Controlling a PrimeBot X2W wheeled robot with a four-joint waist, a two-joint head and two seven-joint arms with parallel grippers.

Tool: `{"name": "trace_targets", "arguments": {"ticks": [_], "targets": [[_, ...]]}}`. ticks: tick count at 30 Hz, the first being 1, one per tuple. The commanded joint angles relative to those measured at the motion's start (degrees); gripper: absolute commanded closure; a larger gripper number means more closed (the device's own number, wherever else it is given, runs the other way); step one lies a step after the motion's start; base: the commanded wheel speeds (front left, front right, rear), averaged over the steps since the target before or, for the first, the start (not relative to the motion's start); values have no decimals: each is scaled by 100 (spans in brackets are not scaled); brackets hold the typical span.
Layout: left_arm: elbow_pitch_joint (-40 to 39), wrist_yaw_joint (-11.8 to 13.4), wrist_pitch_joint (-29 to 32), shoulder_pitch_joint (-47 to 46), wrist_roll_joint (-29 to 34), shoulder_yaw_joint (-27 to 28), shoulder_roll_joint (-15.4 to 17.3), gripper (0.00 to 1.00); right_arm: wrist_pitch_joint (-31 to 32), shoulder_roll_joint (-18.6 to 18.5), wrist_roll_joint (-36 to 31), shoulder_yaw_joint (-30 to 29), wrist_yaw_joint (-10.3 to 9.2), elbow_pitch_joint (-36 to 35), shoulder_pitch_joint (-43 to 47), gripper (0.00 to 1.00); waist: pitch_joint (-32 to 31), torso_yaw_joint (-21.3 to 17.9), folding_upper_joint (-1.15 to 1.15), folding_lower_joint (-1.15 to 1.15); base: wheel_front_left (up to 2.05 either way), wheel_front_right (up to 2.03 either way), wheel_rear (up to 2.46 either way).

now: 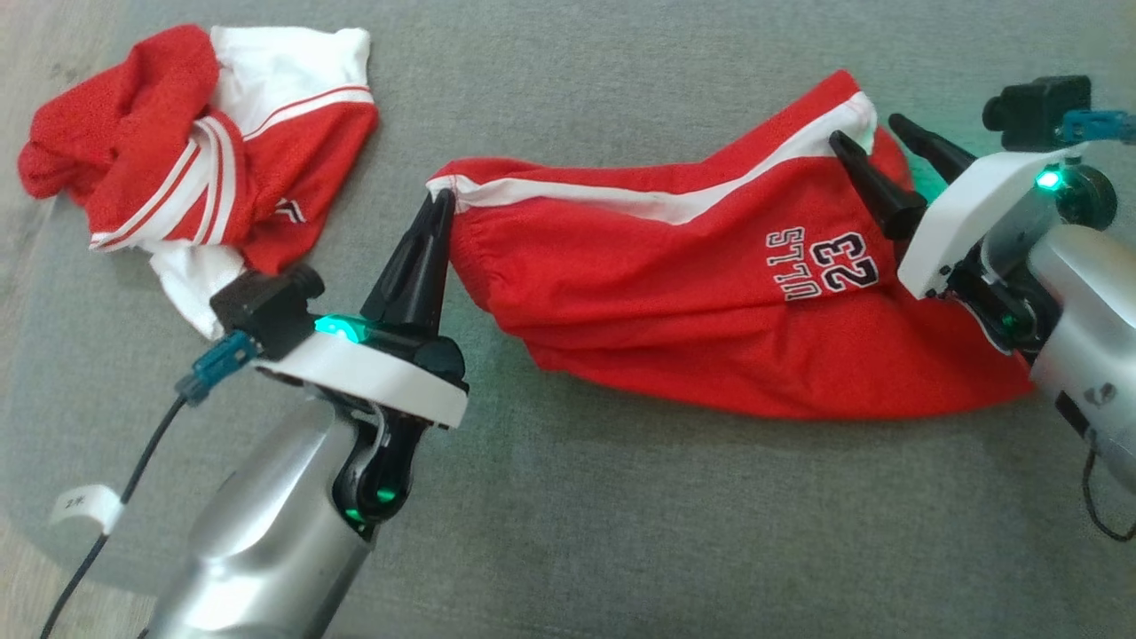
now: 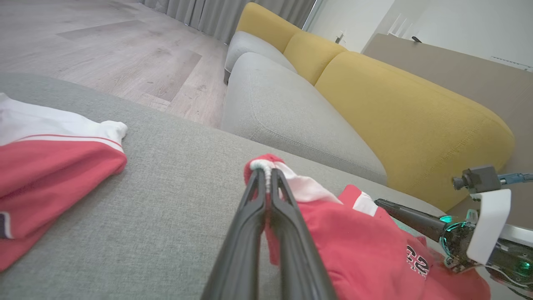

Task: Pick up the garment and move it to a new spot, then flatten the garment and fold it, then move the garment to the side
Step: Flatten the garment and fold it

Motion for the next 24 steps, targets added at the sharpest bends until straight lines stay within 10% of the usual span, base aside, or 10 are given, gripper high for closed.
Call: {"name": "trace_targets", "arguments": {"ticks": [1, 8, 12, 14, 15, 23, 24], "targets": [[-101, -34, -83, -242, 42, 173, 107, 100, -95, -69, 75, 89, -4, -35, -63, 7, 33, 49, 0, -1, 0, 0, 0], [51, -85, -157, -296, 20, 121, 63, 100, -211, -114, 392, 538, -4, 135, -239, 100, 45, 129, 0, -1, 0, 0, 0], [108, -100, -190, -329, 11, 117, 57, 100, -293, -164, 546, 747, -4, 179, -346, 100, 69, 138, 0, -1, 0, 0, 0], [127, -104, -203, -343, 14, 110, 49, 100, -345, -188, 594, 828, -4, 250, -403, 49, 81, 146, 0, -1, 0, 0, 0], [139, -107, -209, -351, 13, 108, 50, 100, -359, -201, 609, 867, -4, 303, -432, 2, 88, 150, 0, -1, 0, 0, 0], [223, -128, -249, -435, 19, 47, -2, 100, -422, -233, 783, 1092, -4, 380, -590, 0, 178, 268, 0, -1, 0, 0, 0], [238, -130, -255, -444, 21, 45, -4, 100, -436, -247, 767, 1125, -4, 334, -612, 37, 187, 280, 0, -1, 0, 0, 0]]}}
